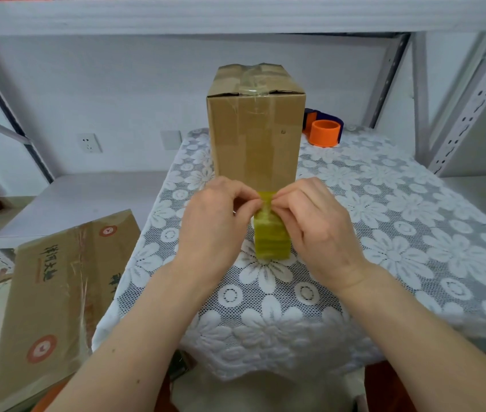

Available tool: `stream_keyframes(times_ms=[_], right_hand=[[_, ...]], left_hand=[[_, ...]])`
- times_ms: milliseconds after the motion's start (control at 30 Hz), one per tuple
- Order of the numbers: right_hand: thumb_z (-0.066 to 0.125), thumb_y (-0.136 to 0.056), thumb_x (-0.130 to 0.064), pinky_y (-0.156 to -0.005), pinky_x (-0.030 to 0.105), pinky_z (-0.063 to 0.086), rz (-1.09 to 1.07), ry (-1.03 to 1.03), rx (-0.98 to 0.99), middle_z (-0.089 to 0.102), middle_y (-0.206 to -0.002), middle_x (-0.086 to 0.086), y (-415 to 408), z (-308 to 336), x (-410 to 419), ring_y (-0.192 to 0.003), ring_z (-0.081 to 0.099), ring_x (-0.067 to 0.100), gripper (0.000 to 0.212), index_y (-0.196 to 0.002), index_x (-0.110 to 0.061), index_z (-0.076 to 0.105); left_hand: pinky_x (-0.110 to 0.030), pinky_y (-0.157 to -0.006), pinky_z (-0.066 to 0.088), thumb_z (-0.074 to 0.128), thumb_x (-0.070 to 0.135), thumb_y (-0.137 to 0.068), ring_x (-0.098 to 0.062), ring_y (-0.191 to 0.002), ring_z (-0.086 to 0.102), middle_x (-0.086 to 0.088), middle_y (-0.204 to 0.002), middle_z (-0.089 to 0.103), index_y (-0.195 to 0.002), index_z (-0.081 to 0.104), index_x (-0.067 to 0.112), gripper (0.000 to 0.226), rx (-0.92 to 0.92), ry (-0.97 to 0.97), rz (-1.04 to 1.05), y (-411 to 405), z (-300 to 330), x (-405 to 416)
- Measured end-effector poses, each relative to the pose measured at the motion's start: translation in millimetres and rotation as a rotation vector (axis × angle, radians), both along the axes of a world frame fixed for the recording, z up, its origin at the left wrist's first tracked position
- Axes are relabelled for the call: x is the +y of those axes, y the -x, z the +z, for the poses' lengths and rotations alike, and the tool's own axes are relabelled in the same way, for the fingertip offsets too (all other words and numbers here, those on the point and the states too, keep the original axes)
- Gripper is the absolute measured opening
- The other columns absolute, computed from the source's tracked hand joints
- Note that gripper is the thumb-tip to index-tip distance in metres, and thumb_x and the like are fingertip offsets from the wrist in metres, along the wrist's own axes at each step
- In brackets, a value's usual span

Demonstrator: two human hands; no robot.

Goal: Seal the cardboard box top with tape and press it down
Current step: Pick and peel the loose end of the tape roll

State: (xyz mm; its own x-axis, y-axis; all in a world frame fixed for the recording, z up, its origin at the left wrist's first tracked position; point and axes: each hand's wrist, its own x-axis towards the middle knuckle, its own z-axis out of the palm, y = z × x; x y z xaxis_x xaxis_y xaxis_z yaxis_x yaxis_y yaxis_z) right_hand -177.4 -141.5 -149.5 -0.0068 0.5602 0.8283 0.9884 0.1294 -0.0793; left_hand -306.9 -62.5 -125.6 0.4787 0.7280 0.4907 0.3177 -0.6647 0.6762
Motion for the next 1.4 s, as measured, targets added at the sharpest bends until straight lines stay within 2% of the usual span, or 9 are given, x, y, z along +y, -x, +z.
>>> stream_keyframes(times_ms=[133, 267, 367, 400, 633, 900, 1167, 1300, 1400], right_hand=[[0.055, -0.092, -0.003, -0.065, 0.04, 0.048, 0.032, 0.014, 0.076, 0.064, -0.084, 0.012, -1, 0, -1, -0.078, 0.059, 0.028, 0.015, -0.082, 0.002, 0.065], [0.053, -0.094, -0.008, -0.063, 0.041, 0.049, 0.0, 0.007, 0.112, 0.065, -0.083, 0.01, -4, -1, 0, -0.077, 0.059, 0.027, 0.017, -0.084, -0.001, 0.065], [0.053, -0.094, -0.011, -0.06, 0.039, 0.048, -0.008, -0.013, 0.115, 0.064, -0.08, 0.008, -4, 0, 0, -0.074, 0.059, 0.024, 0.019, -0.084, -0.003, 0.066], [0.052, -0.095, -0.012, -0.059, 0.038, 0.048, -0.012, -0.022, 0.112, 0.064, -0.078, 0.007, -4, 0, -1, -0.072, 0.059, 0.023, 0.02, -0.084, -0.004, 0.066], [0.05, -0.096, -0.015, -0.056, 0.04, 0.048, 0.008, -0.031, 0.15, 0.064, -0.076, 0.006, -1, 2, -1, -0.069, 0.059, 0.022, 0.022, -0.085, -0.005, 0.067], [0.051, -0.096, -0.016, -0.055, 0.042, 0.049, 0.117, -0.009, 0.266, 0.064, -0.072, 0.005, -1, 5, -4, -0.064, 0.059, 0.021, 0.021, -0.087, -0.006, 0.067], [0.055, -0.094, -0.013, -0.058, 0.039, 0.049, 0.171, 0.025, 0.281, 0.065, -0.074, 0.004, -3, 12, -7, -0.065, 0.06, 0.019, 0.015, -0.088, -0.005, 0.067], [0.066, -0.086, -0.011, -0.068, 0.037, 0.051, 0.209, 0.104, 0.516, 0.068, -0.078, 0.002, -3, 17, -9, -0.073, 0.063, 0.015, 0.006, -0.084, -0.008, 0.07], [0.07, -0.082, -0.011, -0.069, 0.025, 0.051, 0.194, 0.179, 0.723, 0.067, -0.08, -0.003, -2, 20, -11, -0.075, 0.061, 0.011, 0.004, -0.08, -0.014, 0.072]], left_hand=[[-0.035, -0.07, 0.048, 0.058, 0.018, -0.089, -0.015, -0.079, 0.052, 0.003, -0.087, 0.053, -0.087, 0.063, 0.012, 0.009, 0.097, -0.258, -0.017, -3, -6, -1], [-0.024, -0.072, 0.041, 0.045, 0.022, -0.089, -0.019, -0.085, 0.052, -0.005, -0.091, 0.056, -0.086, 0.059, 0.009, 0.019, 0.07, -0.383, -0.033, -6, -12, -2], [-0.023, -0.07, 0.04, 0.051, 0.02, -0.092, -0.012, -0.081, 0.049, 0.006, -0.088, 0.053, -0.086, 0.052, 0.022, 0.006, -0.003, -0.235, -0.077, -6, -12, -1], [-0.023, -0.07, 0.039, 0.053, 0.018, -0.092, -0.01, -0.079, 0.049, 0.008, -0.087, 0.053, -0.086, 0.049, 0.025, 0.01, -0.021, -0.193, -0.078, -6, -10, -2], [-0.025, -0.071, 0.043, 0.055, 0.019, -0.093, -0.007, -0.075, 0.052, 0.021, -0.077, 0.052, -0.087, 0.05, 0.028, 0.012, -0.054, -0.124, -0.061, -6, -5, -4], [-0.029, -0.068, 0.047, 0.054, 0.02, -0.093, -0.007, -0.073, 0.058, 0.018, -0.075, 0.056, -0.088, 0.051, 0.027, 0.009, -0.052, -0.13, -0.09, -4, -4, -4], [-0.022, -0.073, 0.046, 0.054, 0.018, -0.093, -0.006, -0.079, 0.057, 0.018, -0.08, 0.055, -0.088, 0.052, 0.026, 0.009, -0.097, -0.125, -0.13, -1, -3, -7], [-0.01, -0.067, 0.044, 0.059, 0.013, -0.091, 0.004, -0.07, 0.057, 0.014, -0.071, 0.061, -0.081, 0.057, 0.028, 0.018, -0.137, 0.077, -0.181, -2, 0, -4], [-0.012, -0.07, 0.048, 0.06, 0.012, -0.09, 0.003, -0.069, 0.059, 0.009, -0.072, 0.065, -0.082, 0.064, 0.018, 0.011, -0.131, 0.232, -0.237, -1, 3, 1]])
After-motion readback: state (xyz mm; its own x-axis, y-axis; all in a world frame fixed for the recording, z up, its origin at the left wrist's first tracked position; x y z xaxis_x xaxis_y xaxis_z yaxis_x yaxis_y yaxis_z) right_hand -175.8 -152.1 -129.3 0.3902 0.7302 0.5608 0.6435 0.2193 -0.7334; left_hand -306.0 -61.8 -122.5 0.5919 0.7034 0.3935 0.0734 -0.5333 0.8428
